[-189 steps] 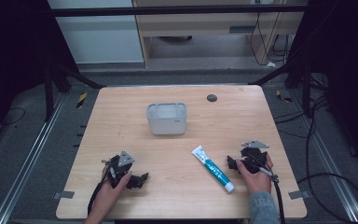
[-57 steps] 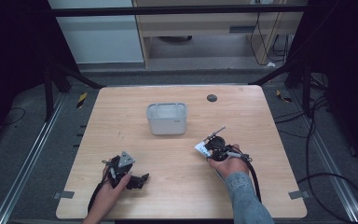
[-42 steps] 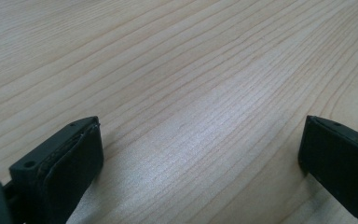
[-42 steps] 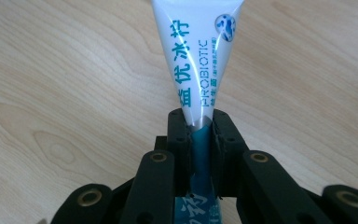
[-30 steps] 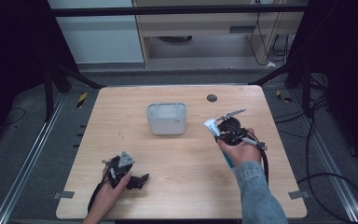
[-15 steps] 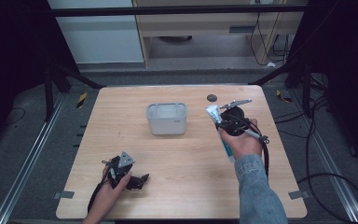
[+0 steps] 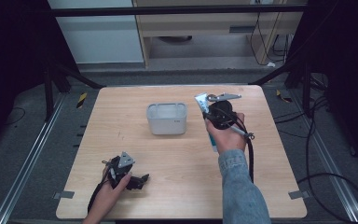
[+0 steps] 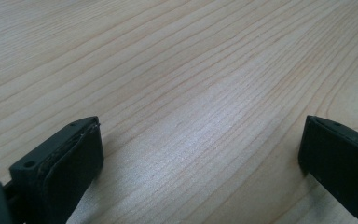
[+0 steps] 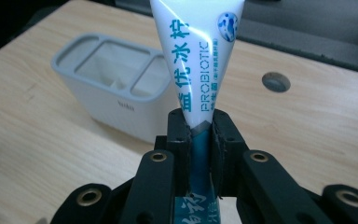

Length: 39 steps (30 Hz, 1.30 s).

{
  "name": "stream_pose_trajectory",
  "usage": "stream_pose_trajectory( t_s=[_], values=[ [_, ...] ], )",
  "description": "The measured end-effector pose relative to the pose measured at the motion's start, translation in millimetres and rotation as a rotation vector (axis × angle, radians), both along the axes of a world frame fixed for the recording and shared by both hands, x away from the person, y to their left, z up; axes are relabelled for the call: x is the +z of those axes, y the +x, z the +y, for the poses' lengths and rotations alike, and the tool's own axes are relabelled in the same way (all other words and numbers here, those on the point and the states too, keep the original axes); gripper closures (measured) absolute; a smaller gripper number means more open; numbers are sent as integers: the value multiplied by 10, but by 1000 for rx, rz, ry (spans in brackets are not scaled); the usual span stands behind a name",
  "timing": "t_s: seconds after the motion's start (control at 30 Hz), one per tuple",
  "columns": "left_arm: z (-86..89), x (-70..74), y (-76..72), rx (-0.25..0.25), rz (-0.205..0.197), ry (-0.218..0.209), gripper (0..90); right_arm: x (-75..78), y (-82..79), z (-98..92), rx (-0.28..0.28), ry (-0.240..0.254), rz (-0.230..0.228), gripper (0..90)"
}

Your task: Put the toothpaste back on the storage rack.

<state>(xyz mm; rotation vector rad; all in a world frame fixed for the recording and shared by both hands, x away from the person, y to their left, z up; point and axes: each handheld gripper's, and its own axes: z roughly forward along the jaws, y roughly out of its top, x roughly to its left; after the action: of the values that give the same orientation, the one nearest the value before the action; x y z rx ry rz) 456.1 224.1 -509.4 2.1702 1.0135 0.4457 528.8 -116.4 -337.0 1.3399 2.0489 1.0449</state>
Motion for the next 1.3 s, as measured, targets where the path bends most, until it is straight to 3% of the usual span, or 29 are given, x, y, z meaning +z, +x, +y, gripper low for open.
stream_pose_trajectory(
  t_s=[0.23, 0.37, 0.63, 0.93, 1.3],
  values=[
    [15, -2, 4, -17, -1, -2, 0, 68, 28, 129, -13, 23, -45, 799],
    [18, 1, 4, -20, 1, 1, 0, 79, 36, 256, -28, 11, -69, 799],
    [26, 1, 25, -25, 2, 0, 0, 224, 105, 491, -48, 27, -129, 798],
    [22, 1, 33, -18, 2, -1, 0, 357, 134, 487, -65, 30, -161, 798],
    [18, 1, 39, -14, 1, 0, 0, 352, 155, 397, -103, 53, -173, 797]
  ],
)
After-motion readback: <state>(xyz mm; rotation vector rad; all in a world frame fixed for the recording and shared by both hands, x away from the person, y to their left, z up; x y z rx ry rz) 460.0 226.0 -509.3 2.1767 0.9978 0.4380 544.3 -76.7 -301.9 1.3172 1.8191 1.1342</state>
